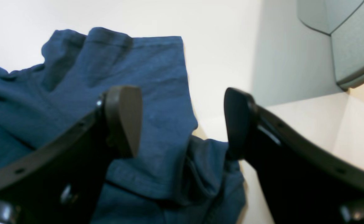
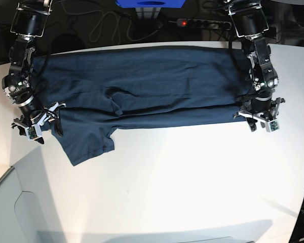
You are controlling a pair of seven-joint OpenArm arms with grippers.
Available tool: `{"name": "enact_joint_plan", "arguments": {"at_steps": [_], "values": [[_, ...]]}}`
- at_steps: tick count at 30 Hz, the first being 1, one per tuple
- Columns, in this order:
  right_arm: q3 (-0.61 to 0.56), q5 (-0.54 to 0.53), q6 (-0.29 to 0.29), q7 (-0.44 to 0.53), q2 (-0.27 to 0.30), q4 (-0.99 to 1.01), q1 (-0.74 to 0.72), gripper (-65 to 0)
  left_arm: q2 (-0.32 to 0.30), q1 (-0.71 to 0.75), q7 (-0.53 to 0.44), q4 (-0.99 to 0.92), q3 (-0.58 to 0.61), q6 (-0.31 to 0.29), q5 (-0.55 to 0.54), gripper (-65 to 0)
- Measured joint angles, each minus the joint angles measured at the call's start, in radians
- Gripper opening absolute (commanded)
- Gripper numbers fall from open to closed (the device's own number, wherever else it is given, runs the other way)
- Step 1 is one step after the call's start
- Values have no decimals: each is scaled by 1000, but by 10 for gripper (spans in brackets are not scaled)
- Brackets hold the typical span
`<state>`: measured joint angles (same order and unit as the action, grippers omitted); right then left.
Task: Fold the T-shirt properly
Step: 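Release the shirt edge with the right gripper and reposition it lower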
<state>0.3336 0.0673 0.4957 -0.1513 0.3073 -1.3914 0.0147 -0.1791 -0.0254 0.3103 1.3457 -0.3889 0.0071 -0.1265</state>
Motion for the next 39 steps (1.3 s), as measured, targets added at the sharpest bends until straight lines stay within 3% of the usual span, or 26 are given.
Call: {"name": "enact_joint_plan", "arguments": {"at_steps": [8, 14, 30, 33, 39], "values": [[0, 0, 0, 0, 0, 0, 0, -257, 5, 2, 3, -8, 6, 0, 0, -442], [2, 0, 0, 0, 0, 0, 0, -257, 5, 3, 4, -9, 7, 0, -3, -650], [6, 3, 0, -7, 0, -21, -41, -254, 8, 34, 2, 110, 5, -3, -6, -650], [1, 5, 0, -107, 0, -45, -66, -253, 7, 53, 2, 128, 4, -3, -3, -650], [-67, -15, -1, -362, 3, -2, -263, -253, 8, 59, 5, 131, 2, -3, -4, -650]]}}
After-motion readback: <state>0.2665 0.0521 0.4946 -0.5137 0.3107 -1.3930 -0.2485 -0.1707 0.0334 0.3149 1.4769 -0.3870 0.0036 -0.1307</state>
